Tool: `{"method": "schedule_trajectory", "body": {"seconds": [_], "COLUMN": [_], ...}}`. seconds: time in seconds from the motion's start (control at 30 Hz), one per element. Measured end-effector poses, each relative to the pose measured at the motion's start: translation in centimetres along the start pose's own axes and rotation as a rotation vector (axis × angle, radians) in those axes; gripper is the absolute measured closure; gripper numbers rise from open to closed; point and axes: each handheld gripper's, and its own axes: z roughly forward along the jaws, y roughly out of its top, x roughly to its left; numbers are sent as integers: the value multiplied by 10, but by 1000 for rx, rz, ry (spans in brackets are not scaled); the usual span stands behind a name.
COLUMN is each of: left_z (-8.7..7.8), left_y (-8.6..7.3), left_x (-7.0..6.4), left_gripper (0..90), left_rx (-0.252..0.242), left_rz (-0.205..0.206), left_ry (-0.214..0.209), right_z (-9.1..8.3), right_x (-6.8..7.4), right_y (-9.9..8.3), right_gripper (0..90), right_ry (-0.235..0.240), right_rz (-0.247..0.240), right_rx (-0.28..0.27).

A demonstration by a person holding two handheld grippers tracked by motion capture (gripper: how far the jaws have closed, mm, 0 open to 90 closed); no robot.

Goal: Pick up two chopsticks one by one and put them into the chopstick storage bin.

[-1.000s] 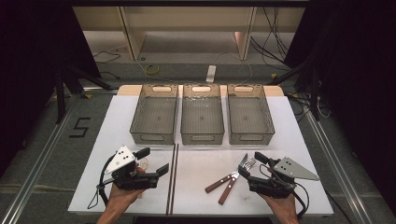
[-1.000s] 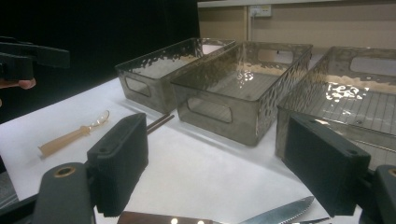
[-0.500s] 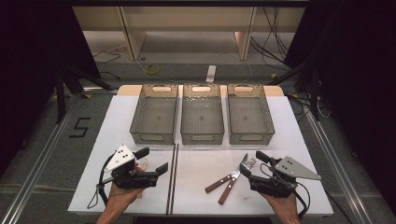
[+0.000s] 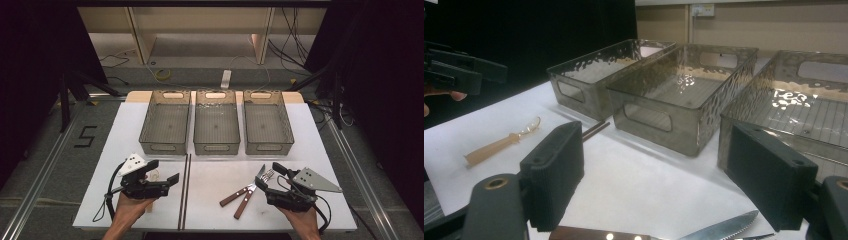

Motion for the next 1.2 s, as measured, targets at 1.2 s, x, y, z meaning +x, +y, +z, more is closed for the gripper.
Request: {"method": "schedule_trajectory", "body": {"seconds": [1.2], "left_z": [65], "left_y": [7], "left_x": [-14], "left_gripper": [240], "left_rx": [562], "left_rz": [111], "left_ry": [117], "right_z": [4], "right_x": [1], "right_y": [-2], "right_gripper": [238], "right_ry": [4], "right_rz": [-25], "right_rx": [39]}}
